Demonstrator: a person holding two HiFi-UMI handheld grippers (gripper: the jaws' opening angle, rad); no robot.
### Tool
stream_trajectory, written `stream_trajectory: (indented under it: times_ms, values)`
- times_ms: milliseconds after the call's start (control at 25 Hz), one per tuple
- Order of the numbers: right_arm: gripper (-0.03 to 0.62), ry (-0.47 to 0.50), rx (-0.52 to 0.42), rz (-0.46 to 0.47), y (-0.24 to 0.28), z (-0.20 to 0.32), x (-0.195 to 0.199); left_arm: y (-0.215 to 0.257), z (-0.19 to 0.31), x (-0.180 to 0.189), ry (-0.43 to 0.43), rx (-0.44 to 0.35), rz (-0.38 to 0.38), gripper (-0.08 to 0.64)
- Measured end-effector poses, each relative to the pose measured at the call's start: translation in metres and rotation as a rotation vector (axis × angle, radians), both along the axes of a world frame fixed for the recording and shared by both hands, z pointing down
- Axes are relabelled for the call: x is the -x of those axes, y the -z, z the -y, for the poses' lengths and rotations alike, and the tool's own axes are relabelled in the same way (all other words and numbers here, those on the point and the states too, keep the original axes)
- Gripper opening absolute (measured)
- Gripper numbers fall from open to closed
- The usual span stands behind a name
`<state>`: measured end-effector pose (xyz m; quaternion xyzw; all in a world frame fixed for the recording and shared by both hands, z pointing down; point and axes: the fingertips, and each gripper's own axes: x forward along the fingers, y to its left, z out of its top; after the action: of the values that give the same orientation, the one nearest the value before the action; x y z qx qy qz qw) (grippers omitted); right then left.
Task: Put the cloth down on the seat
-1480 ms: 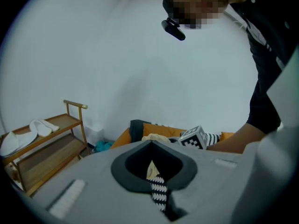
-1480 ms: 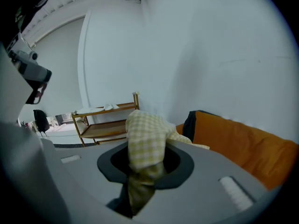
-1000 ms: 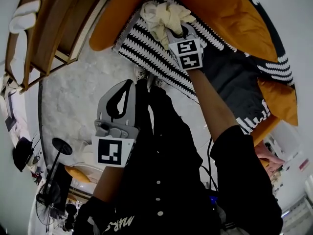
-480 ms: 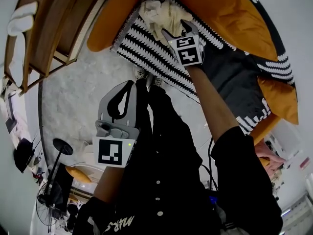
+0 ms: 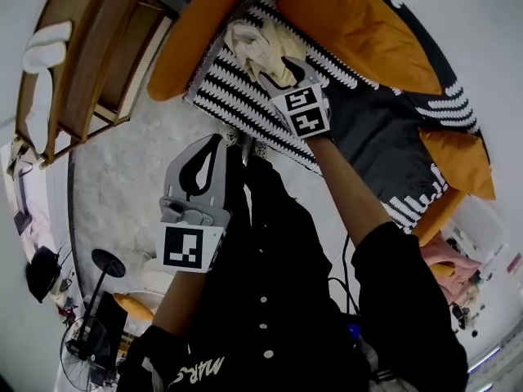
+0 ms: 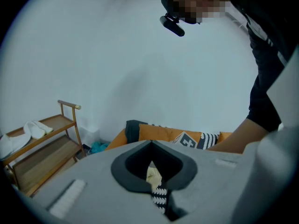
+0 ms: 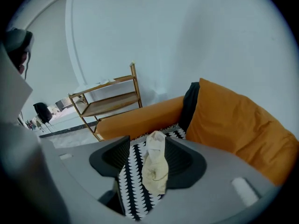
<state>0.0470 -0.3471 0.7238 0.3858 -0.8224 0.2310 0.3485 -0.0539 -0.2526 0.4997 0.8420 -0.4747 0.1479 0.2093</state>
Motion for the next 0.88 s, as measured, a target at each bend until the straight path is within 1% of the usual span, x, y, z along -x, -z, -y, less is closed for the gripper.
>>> stream_trajectory:
  times_ms: [120, 280, 440, 520, 680, 840, 880]
  values:
    - [0.222, 0.01, -0.005, 0.043, 0.032, -0.018, -0.006, 0.019, -0.003, -0.012, -0.018, -0.02, 0.013, 0.0]
    - [0.165, 0.018, -0.055, 0.065, 0.074, -0.018, -0.008, 0.045, 0.015, -0.014, -0.037, -0.097, 0.029, 0.0]
    - [0.132, 0.025, -0.101, 0.095, 0.124, -0.026, -0.008, 0.07, 0.014, -0.014, -0.031, -0.108, 0.036, 0.0]
    - [0.109, 0.039, -0.139, 0.115, 0.154, -0.026, -0.005, 0.082, 0.012, -0.014, -0.042, -0.126, 0.038, 0.0]
    - [0.064, 0.034, -0.229, 0.172, 0.212, -0.03, -0.001, 0.107, 0.015, -0.016, -0.089, -0.215, 0.046, 0.0]
    - [0.029, 0.032, -0.306, 0.208, 0.259, -0.042, 0.0, 0.133, 0.021, -0.014, -0.099, -0.283, 0.046, 0.0]
    - [0.029, 0.033, -0.32, 0.22, 0.269, -0.045, 0.0, 0.138, 0.021, -0.014, -0.1, -0.297, 0.044, 0.0]
